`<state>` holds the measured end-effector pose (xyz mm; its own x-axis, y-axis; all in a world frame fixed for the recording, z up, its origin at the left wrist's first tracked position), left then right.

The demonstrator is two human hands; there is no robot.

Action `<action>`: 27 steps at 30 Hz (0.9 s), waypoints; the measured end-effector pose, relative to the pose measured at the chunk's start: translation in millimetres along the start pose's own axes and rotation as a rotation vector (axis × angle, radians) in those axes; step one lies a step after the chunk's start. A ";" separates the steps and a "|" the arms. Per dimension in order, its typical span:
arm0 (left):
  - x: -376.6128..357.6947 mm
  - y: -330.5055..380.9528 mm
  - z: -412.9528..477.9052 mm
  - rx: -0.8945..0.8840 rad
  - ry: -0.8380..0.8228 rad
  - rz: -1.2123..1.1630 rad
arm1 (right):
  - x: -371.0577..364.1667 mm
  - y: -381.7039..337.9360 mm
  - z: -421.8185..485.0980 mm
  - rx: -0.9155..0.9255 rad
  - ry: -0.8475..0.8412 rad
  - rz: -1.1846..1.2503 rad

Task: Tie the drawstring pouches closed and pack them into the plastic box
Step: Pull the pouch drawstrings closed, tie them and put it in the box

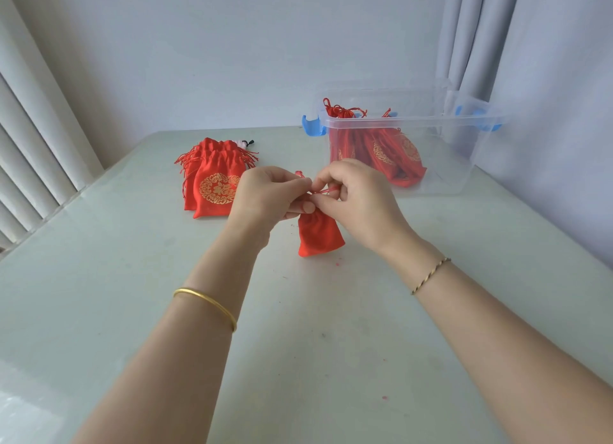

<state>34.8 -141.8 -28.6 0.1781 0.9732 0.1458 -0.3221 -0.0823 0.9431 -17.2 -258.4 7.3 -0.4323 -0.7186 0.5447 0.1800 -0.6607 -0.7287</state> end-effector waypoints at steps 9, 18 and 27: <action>-8.1 7.5 2.5 -0.053 -0.117 -0.009 | -4.3 24.2 7.4 -0.183 -0.048 0.060; -18.8 49.0 -2.2 -0.462 -0.160 0.488 | -27.2 68.7 -1.2 -0.694 -0.258 0.684; -16.6 43.7 -0.3 -0.477 -0.132 0.608 | -28.8 66.7 -1.3 -0.712 -0.297 0.773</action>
<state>17.5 -161.5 10.1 -0.0585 0.7508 0.6579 -0.7577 -0.4625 0.4604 6.1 -281.4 -57.5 -0.1745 -0.9725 -0.1544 -0.2833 0.1998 -0.9380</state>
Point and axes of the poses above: each hand's wrist, its own z-axis towards the middle knuckle, its own x-axis out of the back of the hand, y = z × x, the point moved 10 cm from there along z, towards the middle knuckle, and after that the axes turned 14 degrees about -x, right-handed, at the moved point
